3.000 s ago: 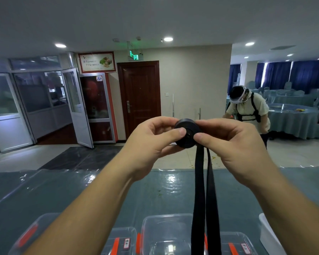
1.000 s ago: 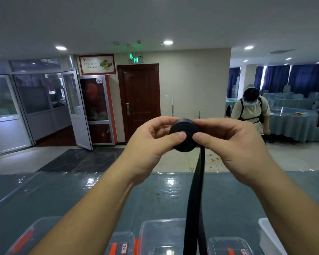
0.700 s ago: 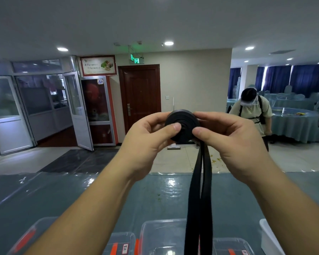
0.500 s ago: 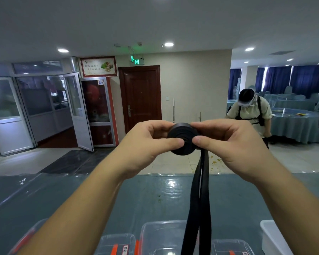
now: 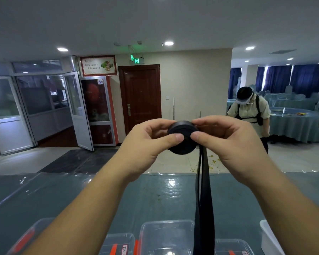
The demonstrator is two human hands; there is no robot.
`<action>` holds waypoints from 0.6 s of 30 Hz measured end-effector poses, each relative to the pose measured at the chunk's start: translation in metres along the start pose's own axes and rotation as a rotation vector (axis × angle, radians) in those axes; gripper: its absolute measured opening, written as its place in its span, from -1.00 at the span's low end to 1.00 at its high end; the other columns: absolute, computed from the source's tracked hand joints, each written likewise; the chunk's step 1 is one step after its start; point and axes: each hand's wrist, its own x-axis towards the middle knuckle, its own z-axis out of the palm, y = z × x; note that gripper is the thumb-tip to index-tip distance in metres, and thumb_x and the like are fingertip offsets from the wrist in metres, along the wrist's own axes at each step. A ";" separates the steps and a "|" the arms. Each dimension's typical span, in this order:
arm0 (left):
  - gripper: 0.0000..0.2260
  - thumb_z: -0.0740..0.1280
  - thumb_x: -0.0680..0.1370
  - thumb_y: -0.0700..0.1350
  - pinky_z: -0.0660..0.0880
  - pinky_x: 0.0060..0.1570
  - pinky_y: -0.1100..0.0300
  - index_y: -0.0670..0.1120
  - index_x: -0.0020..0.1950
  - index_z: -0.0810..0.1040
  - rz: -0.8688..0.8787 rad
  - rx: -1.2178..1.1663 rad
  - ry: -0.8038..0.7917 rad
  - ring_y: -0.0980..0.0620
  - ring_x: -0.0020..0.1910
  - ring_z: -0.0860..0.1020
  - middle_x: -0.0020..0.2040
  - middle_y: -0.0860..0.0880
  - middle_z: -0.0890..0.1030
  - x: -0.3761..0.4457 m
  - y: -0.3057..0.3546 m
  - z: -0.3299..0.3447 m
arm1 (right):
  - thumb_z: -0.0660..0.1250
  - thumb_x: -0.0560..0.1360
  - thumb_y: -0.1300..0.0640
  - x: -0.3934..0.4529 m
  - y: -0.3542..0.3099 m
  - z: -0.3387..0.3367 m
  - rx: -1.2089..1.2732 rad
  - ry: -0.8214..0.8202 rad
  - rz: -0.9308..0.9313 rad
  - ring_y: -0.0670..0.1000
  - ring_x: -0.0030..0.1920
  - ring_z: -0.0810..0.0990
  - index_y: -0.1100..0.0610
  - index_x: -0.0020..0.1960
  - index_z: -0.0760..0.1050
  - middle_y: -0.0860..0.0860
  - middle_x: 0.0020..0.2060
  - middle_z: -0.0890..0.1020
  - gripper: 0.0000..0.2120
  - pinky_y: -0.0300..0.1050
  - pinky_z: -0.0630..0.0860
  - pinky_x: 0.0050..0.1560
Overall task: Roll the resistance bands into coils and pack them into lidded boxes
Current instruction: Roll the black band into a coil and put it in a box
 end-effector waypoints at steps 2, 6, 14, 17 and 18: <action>-0.71 0.46 0.55 -0.22 0.62 0.17 0.12 -0.13 0.27 0.65 -0.017 -0.089 0.044 -0.05 0.14 0.72 0.09 -0.10 0.76 0.000 -0.003 0.005 | 0.54 0.33 0.12 0.000 0.000 0.000 0.035 0.024 -0.011 0.01 0.04 0.77 0.05 0.12 0.71 -0.01 -0.02 0.79 -0.65 -0.06 0.69 0.07; -0.74 0.48 0.55 -0.20 0.59 0.22 0.08 -0.06 0.23 0.66 -0.053 0.075 -0.053 0.01 0.11 0.72 0.06 -0.04 0.76 -0.001 0.001 0.002 | 0.52 0.43 0.33 -0.001 -0.002 -0.006 -0.008 -0.074 0.023 -0.04 0.01 0.78 0.04 0.08 0.72 -0.04 -0.05 0.80 -0.71 -0.17 0.68 0.08; -0.74 0.43 0.58 -0.26 0.64 0.19 0.08 -0.17 0.27 0.63 -0.047 -0.171 0.044 -0.04 0.12 0.72 0.09 -0.11 0.76 0.000 0.001 0.017 | 0.50 0.32 0.19 0.000 -0.001 -0.006 0.170 0.042 -0.002 0.04 0.02 0.78 0.08 0.08 0.71 0.05 -0.03 0.79 -0.68 -0.17 0.67 0.03; -0.73 0.47 0.56 -0.24 0.61 0.22 0.05 -0.12 0.26 0.64 -0.056 -0.055 -0.003 -0.05 0.12 0.72 0.08 -0.10 0.76 0.003 0.000 0.014 | 0.49 0.39 0.28 0.001 -0.002 -0.009 0.111 -0.029 0.037 0.03 0.03 0.78 0.13 0.11 0.70 0.04 -0.02 0.79 -0.70 -0.19 0.66 0.03; -0.74 0.48 0.55 -0.22 0.60 0.23 0.07 -0.10 0.24 0.66 -0.051 0.007 -0.038 -0.03 0.12 0.72 0.07 -0.08 0.76 0.004 0.003 0.011 | 0.48 0.42 0.33 0.001 -0.003 -0.010 0.073 -0.054 0.039 0.02 0.03 0.78 0.13 0.11 0.70 0.03 -0.02 0.79 -0.71 -0.20 0.66 0.02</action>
